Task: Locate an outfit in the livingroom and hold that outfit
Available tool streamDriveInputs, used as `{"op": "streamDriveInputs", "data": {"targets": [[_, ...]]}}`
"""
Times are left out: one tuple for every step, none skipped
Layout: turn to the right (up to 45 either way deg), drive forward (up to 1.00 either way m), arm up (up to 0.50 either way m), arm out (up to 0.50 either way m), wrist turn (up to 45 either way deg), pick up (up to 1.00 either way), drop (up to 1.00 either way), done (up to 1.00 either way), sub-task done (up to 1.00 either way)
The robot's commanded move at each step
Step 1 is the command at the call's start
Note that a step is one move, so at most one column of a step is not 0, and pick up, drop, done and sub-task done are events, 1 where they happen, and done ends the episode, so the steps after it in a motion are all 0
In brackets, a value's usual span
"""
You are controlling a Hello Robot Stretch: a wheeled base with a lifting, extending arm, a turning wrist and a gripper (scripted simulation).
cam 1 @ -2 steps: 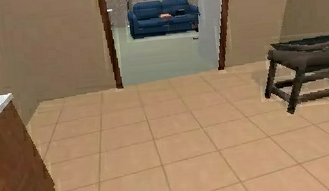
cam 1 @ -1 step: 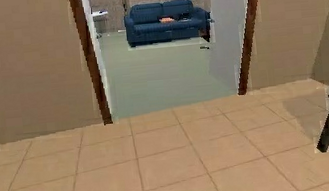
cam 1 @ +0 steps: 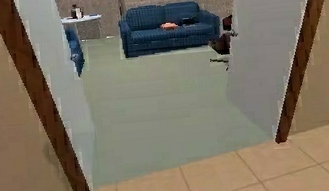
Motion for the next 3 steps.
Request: {"op": "streamDriveInputs", "data": {"targets": [[0.0,1.0,0.0,0.0,0.0,0.0,0.0,0.0,0.0],[-21.0,0.0,0.0,0.0,0.0,0.0,0.0,0.0,0.0],[0.0,0.1,0.0,0.0,0.0,0.0,0.0,0.0,0.0]]}}
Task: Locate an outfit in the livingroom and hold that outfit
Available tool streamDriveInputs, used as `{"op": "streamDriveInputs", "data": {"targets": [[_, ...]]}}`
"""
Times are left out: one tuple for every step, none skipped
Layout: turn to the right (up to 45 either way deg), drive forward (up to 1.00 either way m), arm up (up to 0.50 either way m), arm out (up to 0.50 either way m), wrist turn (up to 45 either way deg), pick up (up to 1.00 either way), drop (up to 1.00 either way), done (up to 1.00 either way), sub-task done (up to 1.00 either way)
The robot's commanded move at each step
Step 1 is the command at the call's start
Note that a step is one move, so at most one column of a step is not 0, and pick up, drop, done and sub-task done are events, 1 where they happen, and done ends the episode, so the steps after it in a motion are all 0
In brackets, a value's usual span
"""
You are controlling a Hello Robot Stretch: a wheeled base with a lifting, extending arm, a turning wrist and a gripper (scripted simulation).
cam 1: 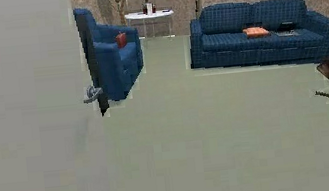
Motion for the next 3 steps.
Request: {"op": "streamDriveInputs", "data": {"targets": [[6.0,0.0,0.0,0.0,0.0,0.0,0.0,0.0,0.0],[0.0,1.0,0.0,0.0,0.0,0.0,0.0,0.0,0.0],[6.0,0.0,0.0,0.0,0.0,0.0,0.0,0.0,0.0]]}}
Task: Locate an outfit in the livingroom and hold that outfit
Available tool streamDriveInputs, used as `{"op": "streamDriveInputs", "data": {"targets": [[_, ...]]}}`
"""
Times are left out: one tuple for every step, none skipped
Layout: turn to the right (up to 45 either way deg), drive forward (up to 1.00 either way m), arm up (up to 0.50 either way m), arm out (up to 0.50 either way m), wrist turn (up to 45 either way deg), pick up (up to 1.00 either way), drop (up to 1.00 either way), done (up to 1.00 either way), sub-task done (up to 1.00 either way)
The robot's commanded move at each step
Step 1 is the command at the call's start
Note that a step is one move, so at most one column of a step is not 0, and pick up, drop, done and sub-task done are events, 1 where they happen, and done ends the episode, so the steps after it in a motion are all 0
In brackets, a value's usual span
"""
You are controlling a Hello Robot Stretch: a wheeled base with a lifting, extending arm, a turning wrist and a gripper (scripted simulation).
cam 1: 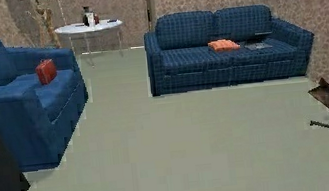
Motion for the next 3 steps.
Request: {"op": "streamDriveInputs", "data": {"targets": [[0.0,0.35,0.0,0.0,0.0,0.0,0.0,0.0,0.0],[-15.0,0.0,0.0,0.0,0.0,0.0,0.0,0.0,0.0],[0.0,1.0,0.0,0.0,0.0,0.0,0.0,0.0,0.0]]}}
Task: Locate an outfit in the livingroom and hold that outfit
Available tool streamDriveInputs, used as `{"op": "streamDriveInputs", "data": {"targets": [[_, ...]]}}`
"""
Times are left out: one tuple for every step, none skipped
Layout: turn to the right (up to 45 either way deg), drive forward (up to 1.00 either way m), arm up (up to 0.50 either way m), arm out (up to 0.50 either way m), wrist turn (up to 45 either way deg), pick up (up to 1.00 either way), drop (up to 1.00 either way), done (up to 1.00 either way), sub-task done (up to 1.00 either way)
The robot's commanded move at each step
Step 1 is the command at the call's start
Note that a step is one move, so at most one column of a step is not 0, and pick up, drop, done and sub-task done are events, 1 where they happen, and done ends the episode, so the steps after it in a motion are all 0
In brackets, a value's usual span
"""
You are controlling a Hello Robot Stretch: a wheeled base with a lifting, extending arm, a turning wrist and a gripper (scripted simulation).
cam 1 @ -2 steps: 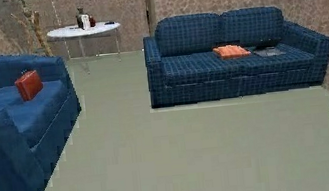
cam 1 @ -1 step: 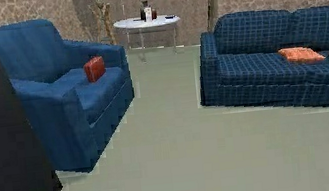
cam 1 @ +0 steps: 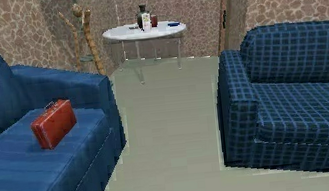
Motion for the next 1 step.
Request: {"op": "streamDriveInputs", "data": {"targets": [[-6.0,0.0,0.0,0.0,0.0,0.0,0.0,0.0,0.0]]}}
